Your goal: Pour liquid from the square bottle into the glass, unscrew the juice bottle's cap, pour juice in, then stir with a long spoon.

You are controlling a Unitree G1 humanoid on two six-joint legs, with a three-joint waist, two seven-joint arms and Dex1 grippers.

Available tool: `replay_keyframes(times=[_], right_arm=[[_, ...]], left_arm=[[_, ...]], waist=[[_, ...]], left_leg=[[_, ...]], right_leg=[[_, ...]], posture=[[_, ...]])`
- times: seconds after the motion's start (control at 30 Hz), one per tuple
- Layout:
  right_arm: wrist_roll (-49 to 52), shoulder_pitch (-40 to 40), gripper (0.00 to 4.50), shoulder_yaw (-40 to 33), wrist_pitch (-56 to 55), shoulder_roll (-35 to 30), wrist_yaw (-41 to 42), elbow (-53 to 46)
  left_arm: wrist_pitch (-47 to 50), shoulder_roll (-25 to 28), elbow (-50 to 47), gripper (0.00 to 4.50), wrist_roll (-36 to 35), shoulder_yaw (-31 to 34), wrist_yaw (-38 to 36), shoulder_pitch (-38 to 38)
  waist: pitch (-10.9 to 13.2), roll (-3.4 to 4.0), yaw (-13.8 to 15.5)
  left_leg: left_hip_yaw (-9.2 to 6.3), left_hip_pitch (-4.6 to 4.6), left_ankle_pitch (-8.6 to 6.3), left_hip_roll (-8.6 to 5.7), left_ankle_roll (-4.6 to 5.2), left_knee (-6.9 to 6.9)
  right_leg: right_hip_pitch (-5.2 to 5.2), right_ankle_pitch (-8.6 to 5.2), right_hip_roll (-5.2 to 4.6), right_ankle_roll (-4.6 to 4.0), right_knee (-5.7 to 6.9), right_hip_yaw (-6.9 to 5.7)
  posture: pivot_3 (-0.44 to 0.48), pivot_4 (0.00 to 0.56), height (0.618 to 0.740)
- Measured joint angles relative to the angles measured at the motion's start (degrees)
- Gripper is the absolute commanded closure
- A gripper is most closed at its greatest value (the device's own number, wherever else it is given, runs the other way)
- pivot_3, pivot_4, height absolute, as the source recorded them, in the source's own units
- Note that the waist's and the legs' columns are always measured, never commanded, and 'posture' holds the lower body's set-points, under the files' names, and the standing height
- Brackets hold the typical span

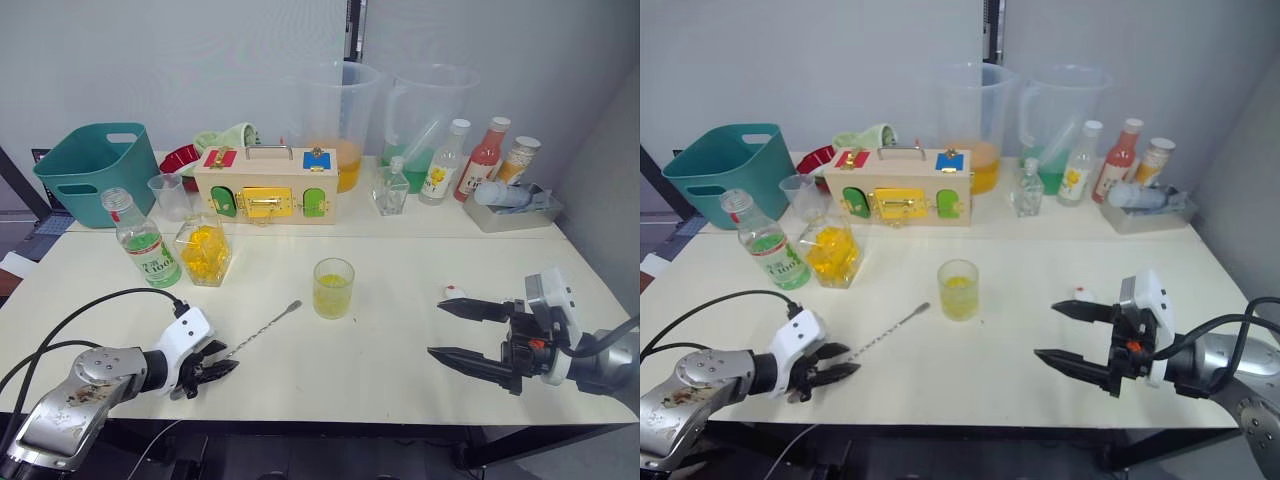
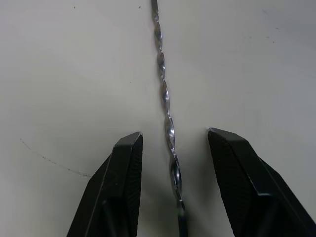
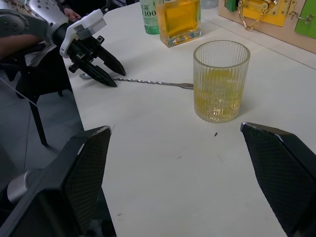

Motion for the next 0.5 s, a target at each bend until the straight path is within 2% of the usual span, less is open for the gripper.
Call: replay_keyframes(times=[0.03, 0.07, 0.2, 0.23, 0.5], right_arm=[[0.0, 0.0, 0.00, 0.0, 0.0, 0.2, -0.1, 0.0], [-0.1, 0.0, 0.00, 0.0, 0.0, 0.3, -0.2, 0.0], [-0.3, 0.0, 0.00, 0.1, 0.0, 0.3, -0.4, -0.1], [-0.3, 0.0, 0.00, 0.1, 0.0, 0.3, -0.4, -0.1], [0.1, -2.4, 0.00, 1.8, 0.2, -0.5, 0.3, 0.3]], left_arm=[[0.7, 0.5, -0.2, 2.83, 0.3, -0.5, 0.1, -0.2], [1.3, 0.8, -0.2, 3.03, 0.5, -0.8, 0.3, -0.3], [3.6, 1.6, -0.4, 4.35, 0.8, -1.0, 1.3, -0.5], [4.2, 1.6, -0.4, 4.48, 0.9, -0.9, 1.7, -0.5], [5.7, -1.3, -1.2, 4.48, 0.1, 1.2, 4.3, -0.6]], waist=[[0.0, 0.04, 0.0], [-0.1, 0.09, -0.1], [-0.2, 0.32, -0.2], [-0.2, 0.39, -0.4], [-0.4, 0.64, -0.6]], left_leg=[[0.01, 0.01, 0.00, 0.00, 0.00, 0.00], [0.02, 0.03, 0.00, 0.00, 0.00, 0.00], [0.03, 0.04, -0.01, 0.01, 0.02, -0.03], [0.04, 0.04, -0.02, 0.01, 0.03, -0.04], [0.04, 0.03, -0.01, 0.01, 0.02, -0.03]], right_leg=[[0.01, 0.00, 0.00, 0.00, -0.01, 0.01], [0.02, 0.00, 0.00, 0.00, -0.01, 0.02], [0.01, 0.00, 0.01, 0.00, 0.00, 0.02], [0.01, 0.00, 0.01, 0.00, 0.00, 0.03], [0.01, 0.00, 0.02, 0.00, -0.01, 0.03]], posture=[[0.000, 0.150, 0.740], [0.000, 0.150, 0.740], [0.000, 0.150, 0.740], [0.000, 0.150, 0.740], [0.000, 0.150, 0.740]])
